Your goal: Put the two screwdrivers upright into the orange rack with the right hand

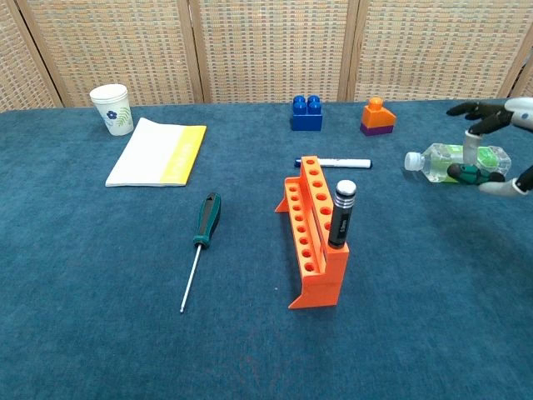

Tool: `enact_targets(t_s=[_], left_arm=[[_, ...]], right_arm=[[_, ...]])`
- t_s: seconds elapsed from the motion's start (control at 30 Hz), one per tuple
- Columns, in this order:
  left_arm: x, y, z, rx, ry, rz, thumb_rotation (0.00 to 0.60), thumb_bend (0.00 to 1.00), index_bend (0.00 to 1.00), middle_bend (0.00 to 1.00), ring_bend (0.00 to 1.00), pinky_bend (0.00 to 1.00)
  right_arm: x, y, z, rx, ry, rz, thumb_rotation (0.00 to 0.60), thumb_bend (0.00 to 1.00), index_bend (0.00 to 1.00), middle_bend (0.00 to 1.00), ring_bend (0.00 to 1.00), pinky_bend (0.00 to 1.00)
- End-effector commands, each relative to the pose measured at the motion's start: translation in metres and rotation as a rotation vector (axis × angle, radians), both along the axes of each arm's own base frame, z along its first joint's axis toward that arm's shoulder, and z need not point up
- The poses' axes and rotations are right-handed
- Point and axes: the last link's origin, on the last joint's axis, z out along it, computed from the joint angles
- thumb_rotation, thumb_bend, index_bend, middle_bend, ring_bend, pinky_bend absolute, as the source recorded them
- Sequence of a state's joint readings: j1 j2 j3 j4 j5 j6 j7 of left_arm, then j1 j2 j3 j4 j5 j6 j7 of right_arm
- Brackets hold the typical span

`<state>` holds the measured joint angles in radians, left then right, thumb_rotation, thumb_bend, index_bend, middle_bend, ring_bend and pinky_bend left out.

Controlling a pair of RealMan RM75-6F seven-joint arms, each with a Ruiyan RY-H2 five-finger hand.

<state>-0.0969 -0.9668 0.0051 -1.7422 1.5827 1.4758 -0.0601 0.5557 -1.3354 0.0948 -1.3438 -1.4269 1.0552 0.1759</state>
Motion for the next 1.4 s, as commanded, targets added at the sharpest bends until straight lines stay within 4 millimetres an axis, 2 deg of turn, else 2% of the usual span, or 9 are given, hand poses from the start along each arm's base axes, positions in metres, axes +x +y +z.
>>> enact_targets(t_s=[0.03,0.37,0.4,0.6,0.9,1.4], left_arm=[[0.000,-0.001,0.001,0.001,-0.002,-0.001,0.600,0.00,0.00,0.00,0.00,0.00],[-0.001,-0.001,0.002,-0.001,-0.009,-0.001,0.600,0.00,0.00,0.00,0.00,0.00],[-0.001,0.000,0.001,-0.002,-0.007,0.001,0.600,0.00,0.00,0.00,0.00,0.00],[-0.001,0.002,-0.001,-0.030,-0.009,0.003,0.600,0.00,0.00,0.00,0.00,0.00],[-0.002,0.004,-0.001,-0.024,-0.008,0.009,0.600,0.00,0.00,0.00,0.00,0.00],[-0.001,0.005,-0.004,-0.024,0.004,0.012,0.600,0.00,0.00,0.00,0.00,0.00]], right_arm=[[0.026,0.006,0.026,-0.006,-0.129,0.045,0.600,0.41,0.65,0.00,0.00,0.00],[0.086,0.003,0.043,0.126,-0.397,0.038,0.600,0.41,0.65,0.00,0.00,0.00],[0.099,0.000,0.041,0.165,-0.480,0.025,0.600,0.41,0.65,0.00,0.00,0.00],[0.124,-0.015,0.028,0.275,-0.650,-0.022,0.600,0.41,0.65,0.00,0.00,0.00],[0.135,-0.026,0.009,0.364,-0.795,-0.094,0.600,0.43,0.66,0.00,0.00,0.00],[0.148,-0.019,-0.010,0.495,-0.954,-0.134,0.600,0.43,0.66,0.00,0.00,0.00]])
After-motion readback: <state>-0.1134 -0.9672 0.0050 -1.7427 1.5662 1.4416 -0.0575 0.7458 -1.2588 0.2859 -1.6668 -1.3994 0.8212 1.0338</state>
